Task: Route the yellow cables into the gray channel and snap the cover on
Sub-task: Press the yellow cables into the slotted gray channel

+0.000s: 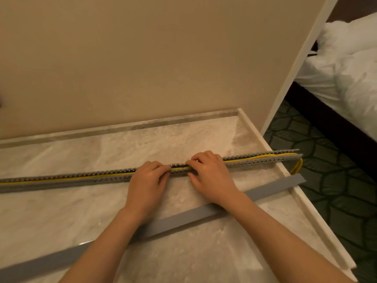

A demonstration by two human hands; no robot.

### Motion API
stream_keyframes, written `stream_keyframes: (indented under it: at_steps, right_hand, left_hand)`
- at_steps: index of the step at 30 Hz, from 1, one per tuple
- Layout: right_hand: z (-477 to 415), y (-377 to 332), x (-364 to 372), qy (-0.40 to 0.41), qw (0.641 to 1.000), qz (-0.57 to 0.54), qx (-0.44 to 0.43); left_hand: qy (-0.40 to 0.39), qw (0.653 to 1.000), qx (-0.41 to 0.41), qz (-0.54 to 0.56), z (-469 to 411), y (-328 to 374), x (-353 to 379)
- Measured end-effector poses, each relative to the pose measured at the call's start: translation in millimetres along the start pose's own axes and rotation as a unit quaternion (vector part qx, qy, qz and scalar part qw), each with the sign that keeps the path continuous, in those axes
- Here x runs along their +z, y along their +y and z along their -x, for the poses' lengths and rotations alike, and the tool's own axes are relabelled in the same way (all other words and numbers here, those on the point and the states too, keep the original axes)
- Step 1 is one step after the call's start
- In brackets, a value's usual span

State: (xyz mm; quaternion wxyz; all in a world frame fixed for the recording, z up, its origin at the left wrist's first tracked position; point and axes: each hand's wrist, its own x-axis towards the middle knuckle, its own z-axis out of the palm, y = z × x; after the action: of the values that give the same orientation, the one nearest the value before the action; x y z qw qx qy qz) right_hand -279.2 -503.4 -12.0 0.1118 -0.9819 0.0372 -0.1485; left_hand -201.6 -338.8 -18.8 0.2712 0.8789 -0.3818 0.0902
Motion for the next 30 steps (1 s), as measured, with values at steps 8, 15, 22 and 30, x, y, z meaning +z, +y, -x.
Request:
stream_keyframes:
  at_steps: [8, 15, 22, 30]
  right_hand:
    - [1, 6, -4, -0.031, 0.999, -0.017, 0.0]
    - [17, 40, -35, -0.015, 0.999, 0.006, 0.049]
    - [46, 93, -74, 0.046, 0.986, 0.031, 0.16]
    - [64, 125, -73, 0.04, 0.977, 0.102, 0.182]
  left_hand:
    - [-0.035, 0.995, 0.005, -0.095, -8, 10, -5]
    - [-0.035, 0.995, 0.04, -0.081, -16, 32, 3]
    - [-0.058, 0.994, 0.087, -0.034, -30, 61, 24]
    - [-0.116, 0.984, 0.131, -0.045, -45, 95, 43]
